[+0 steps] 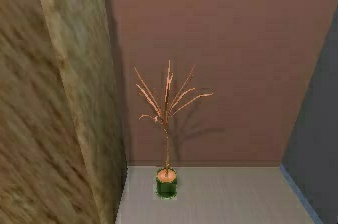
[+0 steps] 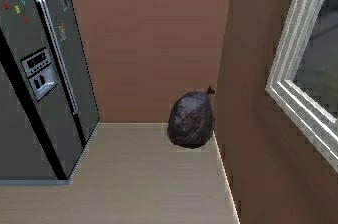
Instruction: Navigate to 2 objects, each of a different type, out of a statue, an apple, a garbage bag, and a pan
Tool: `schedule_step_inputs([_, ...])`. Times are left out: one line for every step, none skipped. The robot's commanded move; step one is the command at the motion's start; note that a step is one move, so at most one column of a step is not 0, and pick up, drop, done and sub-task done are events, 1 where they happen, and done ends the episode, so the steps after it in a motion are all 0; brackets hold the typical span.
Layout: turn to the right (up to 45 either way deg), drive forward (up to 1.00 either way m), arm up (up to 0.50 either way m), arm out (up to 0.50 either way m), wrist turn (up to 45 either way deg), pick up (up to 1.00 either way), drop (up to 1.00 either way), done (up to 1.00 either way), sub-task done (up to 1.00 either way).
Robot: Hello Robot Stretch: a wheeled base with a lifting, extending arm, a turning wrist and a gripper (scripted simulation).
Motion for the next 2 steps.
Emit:
schedule_step_inputs([0.0,0.15,0.00,0.00,0.0,0.00,0.00,0.00,0.00])
schedule_step_inputs([-45.0,0.00,0.00,0.00,0.0,0.00,0.00,0.00,0.00])
